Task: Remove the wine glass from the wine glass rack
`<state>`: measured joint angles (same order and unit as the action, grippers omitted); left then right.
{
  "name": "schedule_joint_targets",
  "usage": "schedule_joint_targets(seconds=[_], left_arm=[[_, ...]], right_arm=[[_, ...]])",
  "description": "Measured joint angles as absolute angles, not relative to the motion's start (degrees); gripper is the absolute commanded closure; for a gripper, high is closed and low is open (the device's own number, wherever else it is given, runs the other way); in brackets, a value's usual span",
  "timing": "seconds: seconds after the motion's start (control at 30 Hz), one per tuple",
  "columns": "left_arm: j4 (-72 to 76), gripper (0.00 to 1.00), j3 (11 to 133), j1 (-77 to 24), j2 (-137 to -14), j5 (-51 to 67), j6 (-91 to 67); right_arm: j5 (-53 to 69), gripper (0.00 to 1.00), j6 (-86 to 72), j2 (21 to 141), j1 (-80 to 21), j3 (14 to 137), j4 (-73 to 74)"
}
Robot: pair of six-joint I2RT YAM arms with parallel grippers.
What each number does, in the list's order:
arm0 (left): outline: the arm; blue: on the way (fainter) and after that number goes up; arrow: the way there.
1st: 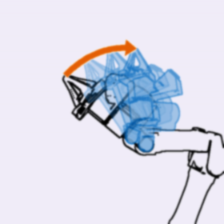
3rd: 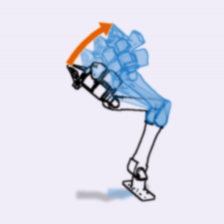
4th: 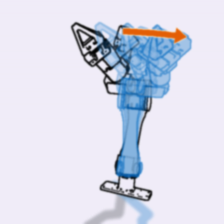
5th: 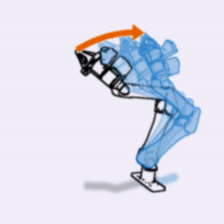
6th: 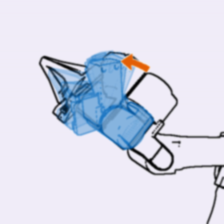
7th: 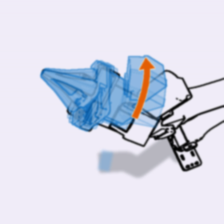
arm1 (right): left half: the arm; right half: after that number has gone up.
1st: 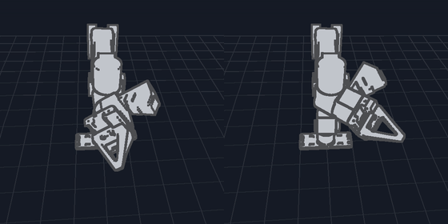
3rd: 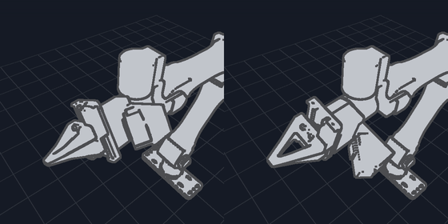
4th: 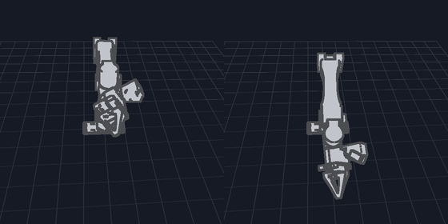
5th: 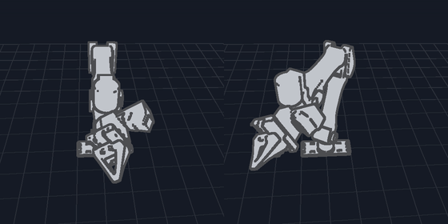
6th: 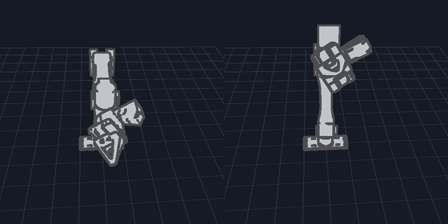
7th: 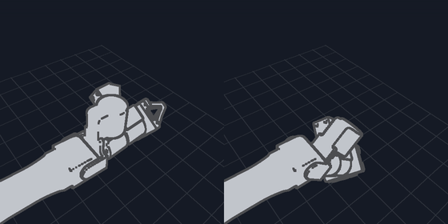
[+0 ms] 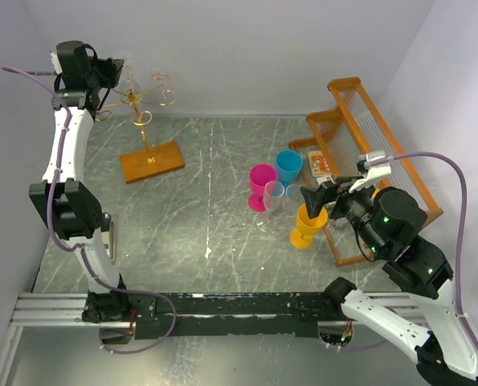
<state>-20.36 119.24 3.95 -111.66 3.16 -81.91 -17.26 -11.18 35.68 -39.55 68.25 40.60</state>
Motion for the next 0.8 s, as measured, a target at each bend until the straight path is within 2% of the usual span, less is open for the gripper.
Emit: schedule_joint_targets(seconds=[0.3, 0.8], left_arm=[[-19.97, 0.93, 111.83, 4.4, -104.36, 4.6, -81.95], [-20.08, 0.93, 109.45, 11.94, -99.77, 8.21, -80.44]], right_arm=[[-15.84, 0.0, -12.95, 35.88, -39.55, 68.47, 40.62], [-14.33, 0.0, -15.84, 35.77, -39.55, 69.34, 40.82]])
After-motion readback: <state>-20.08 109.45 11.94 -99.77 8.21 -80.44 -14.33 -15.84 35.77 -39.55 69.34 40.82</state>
